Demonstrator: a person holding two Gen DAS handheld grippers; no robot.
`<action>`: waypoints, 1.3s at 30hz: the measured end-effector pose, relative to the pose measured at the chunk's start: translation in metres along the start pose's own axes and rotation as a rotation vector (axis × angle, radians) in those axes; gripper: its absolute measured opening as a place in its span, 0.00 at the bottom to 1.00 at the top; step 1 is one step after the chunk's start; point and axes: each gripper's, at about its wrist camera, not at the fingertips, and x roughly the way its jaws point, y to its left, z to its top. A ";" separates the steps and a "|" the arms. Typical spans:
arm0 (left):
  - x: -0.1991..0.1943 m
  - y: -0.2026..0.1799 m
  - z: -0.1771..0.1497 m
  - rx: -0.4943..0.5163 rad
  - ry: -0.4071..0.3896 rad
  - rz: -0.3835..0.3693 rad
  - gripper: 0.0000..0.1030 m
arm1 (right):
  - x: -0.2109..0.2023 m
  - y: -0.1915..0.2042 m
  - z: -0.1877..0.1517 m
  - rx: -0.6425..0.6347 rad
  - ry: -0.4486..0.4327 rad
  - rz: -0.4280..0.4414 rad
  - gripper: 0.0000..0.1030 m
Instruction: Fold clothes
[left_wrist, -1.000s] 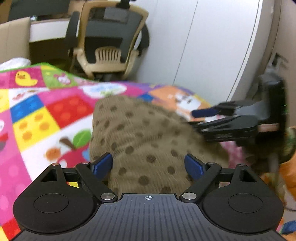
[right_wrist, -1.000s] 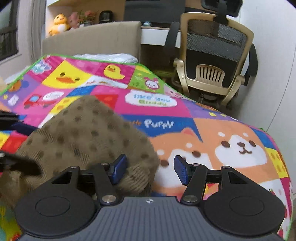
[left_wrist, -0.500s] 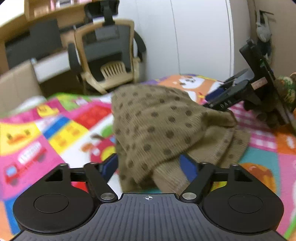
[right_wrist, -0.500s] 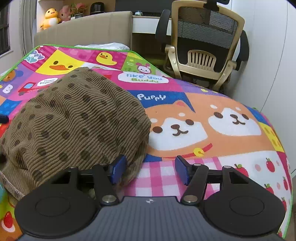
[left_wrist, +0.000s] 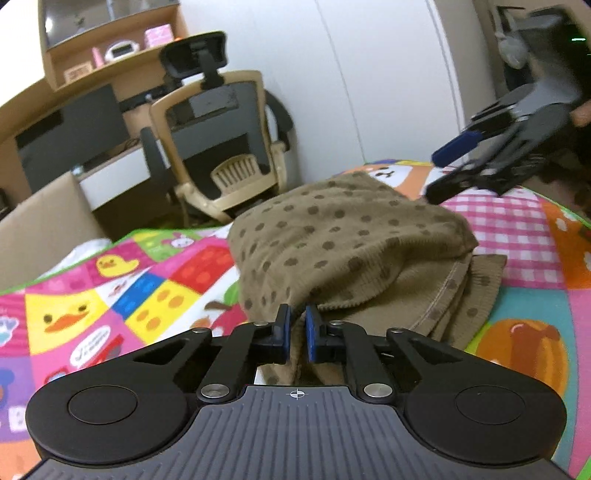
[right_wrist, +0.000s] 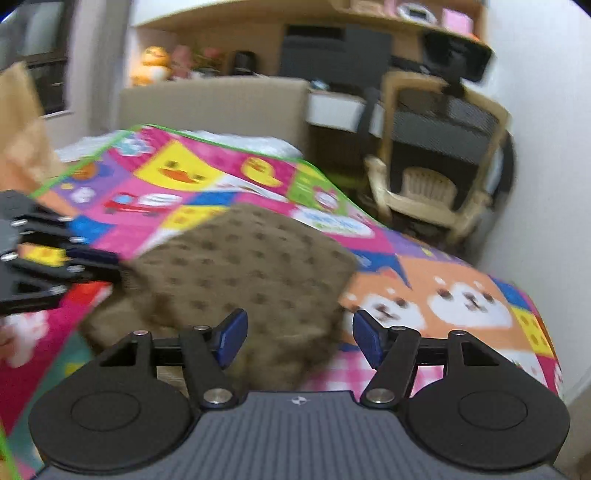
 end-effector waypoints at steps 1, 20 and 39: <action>-0.002 0.004 -0.002 -0.018 0.002 0.012 0.10 | -0.003 0.011 -0.001 -0.042 -0.012 0.010 0.62; 0.004 -0.033 0.005 0.082 -0.036 -0.065 0.60 | 0.001 0.036 -0.016 -0.098 -0.016 -0.086 0.62; -0.017 -0.033 0.006 0.085 -0.010 -0.167 0.08 | -0.013 0.046 -0.025 -0.138 -0.011 0.049 0.68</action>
